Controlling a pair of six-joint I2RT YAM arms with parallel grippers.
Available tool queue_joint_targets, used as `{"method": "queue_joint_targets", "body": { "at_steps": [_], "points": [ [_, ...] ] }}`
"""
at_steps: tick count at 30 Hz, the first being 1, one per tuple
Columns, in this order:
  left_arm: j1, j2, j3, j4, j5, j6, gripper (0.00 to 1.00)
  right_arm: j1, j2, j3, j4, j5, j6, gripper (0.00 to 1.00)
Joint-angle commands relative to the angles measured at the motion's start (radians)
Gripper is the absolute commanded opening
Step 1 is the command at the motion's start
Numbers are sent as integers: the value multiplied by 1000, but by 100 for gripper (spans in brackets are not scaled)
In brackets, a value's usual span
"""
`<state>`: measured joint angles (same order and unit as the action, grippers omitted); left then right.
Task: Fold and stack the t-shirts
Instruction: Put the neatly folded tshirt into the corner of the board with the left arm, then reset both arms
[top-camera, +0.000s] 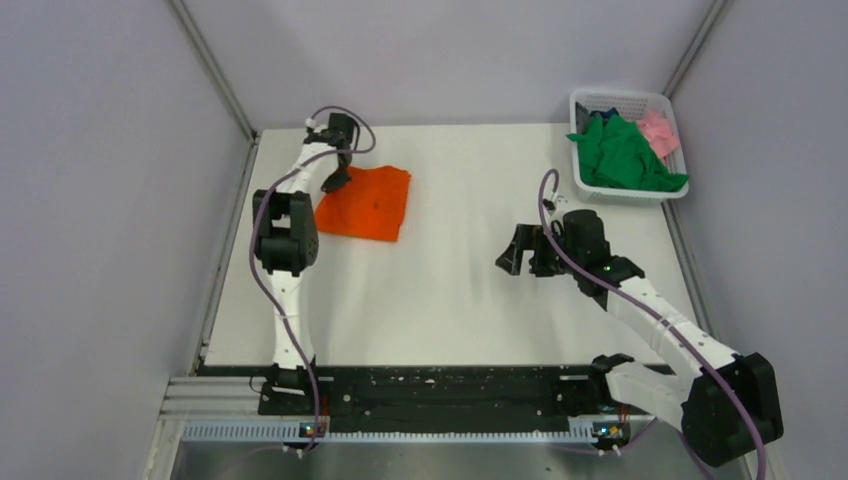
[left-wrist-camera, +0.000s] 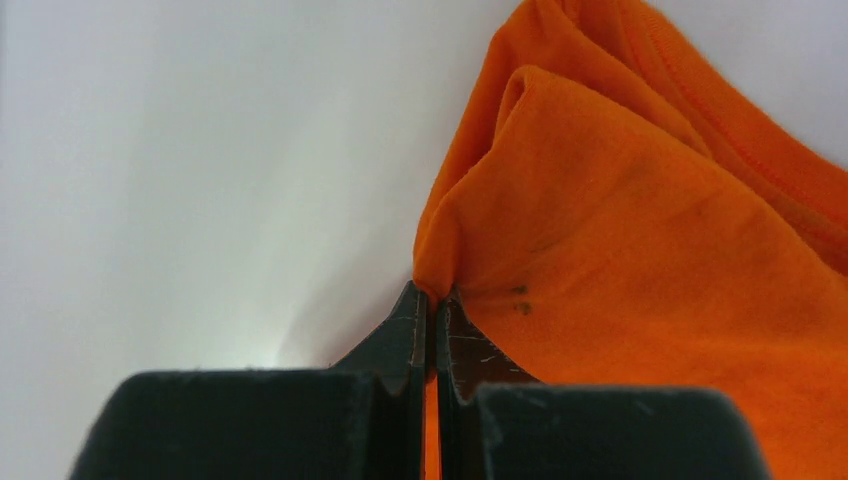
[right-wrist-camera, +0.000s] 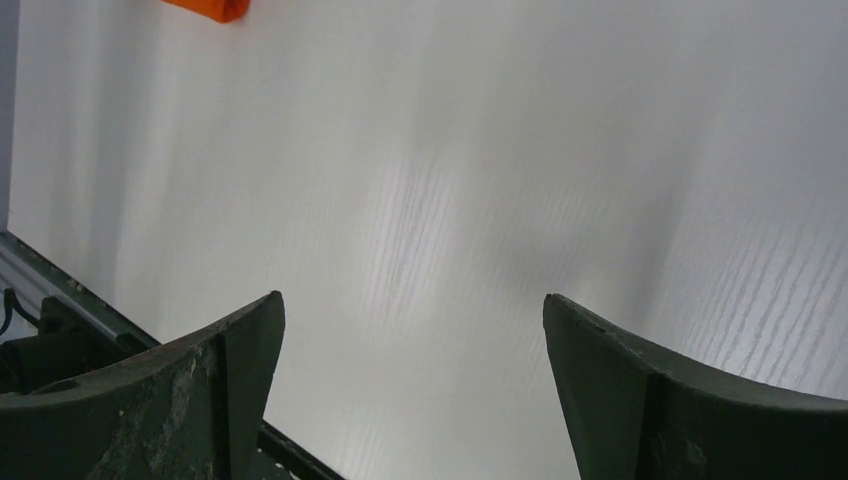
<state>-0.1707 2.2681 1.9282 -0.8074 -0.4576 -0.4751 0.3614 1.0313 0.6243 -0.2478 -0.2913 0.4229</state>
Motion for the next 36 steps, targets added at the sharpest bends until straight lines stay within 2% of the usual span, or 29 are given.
{"method": "queue_joint_targets", "body": {
  "at_steps": [1, 4, 8, 16, 17, 18, 19, 20, 23, 25, 28, 30, 32, 36],
  "points": [
    [99, 37, 127, 63, -131, 176, 0, -8, 34, 62, 12, 56, -49, 99],
    [147, 130, 271, 62, -134, 247, 0, -11, 63, 59, 23, 80, -60, 99],
    [217, 251, 517, -1, -162, 250, 0, -18, 105, 64, 21, 108, -68, 99],
    [304, 217, 529, 57, -124, 224, 0, -29, 117, 56, 30, 111, -55, 99],
    [306, 207, 529, 68, -115, 235, 11, -30, 115, 55, 33, 112, -54, 99],
    [304, 199, 529, 79, -95, 251, 41, -32, 114, 52, 36, 114, -52, 99],
    [302, 185, 529, 84, -87, 265, 91, -33, 112, 49, 40, 119, -50, 99],
    [297, 171, 531, 84, -97, 268, 98, -35, 110, 46, 41, 125, -47, 99],
    [277, 101, 528, 72, -120, 279, 99, -54, 96, 36, 43, 155, -22, 99],
    [266, 39, 508, 45, -77, 246, 99, -68, 73, 25, 47, 188, -2, 99],
    [258, -115, 316, 52, 115, 148, 99, -92, 11, -26, 88, 251, 11, 99],
    [250, -256, 126, 120, 285, 102, 99, -128, -34, -58, 106, 284, 16, 99],
    [226, -413, -89, 208, 395, 60, 99, -156, -83, -76, 103, 364, 13, 99],
    [122, -765, -612, 533, 450, 79, 99, -158, -169, -120, 112, 575, -4, 99]
  ]
}}
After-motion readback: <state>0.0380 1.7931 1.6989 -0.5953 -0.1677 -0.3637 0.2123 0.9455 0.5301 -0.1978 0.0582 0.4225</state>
